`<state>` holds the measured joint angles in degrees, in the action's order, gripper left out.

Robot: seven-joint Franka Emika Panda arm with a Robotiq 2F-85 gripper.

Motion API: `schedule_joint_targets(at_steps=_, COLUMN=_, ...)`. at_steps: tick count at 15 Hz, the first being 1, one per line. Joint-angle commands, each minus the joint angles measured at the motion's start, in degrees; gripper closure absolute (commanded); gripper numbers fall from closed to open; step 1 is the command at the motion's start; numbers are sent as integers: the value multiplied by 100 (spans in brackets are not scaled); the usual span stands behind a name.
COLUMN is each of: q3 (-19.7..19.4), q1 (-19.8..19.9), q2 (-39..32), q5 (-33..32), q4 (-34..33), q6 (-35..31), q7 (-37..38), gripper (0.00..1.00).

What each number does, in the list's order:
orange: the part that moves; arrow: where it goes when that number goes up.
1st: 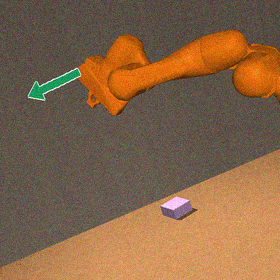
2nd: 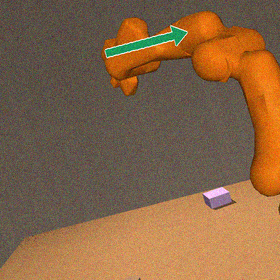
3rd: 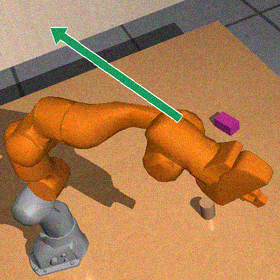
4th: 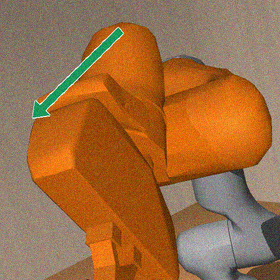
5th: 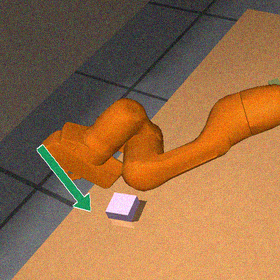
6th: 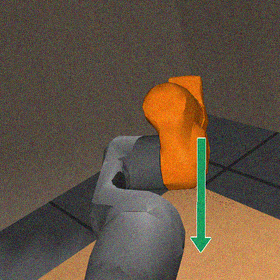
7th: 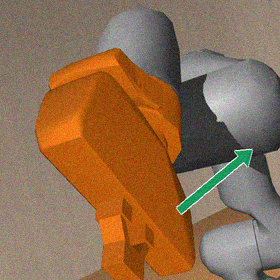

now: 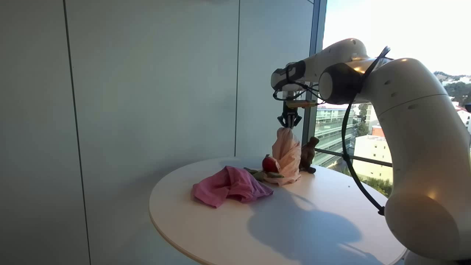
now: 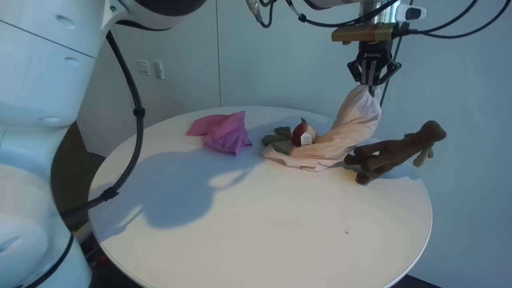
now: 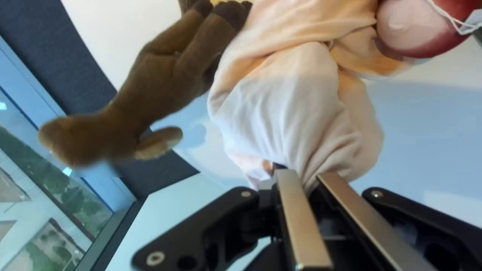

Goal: Move the items on the table to the left

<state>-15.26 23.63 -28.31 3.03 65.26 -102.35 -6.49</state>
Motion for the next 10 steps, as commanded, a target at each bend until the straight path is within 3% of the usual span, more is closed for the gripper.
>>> schedule_joint_targets(at_steps=1, q3=135, q1=-54, q2=1083, q5=40, q4=528, q6=-137, q7=-819, gripper=95)
schedule_joint_targets(at_steps=7, q3=634, q1=-600, q2=2434, q5=-22, q4=1063, q6=605, q7=-1688, gripper=95)
schedule_joint_targets(at_steps=10, q3=998, q1=-943, q2=2758, q5=69, q4=1340, q6=940, q7=-1881, gripper=95)
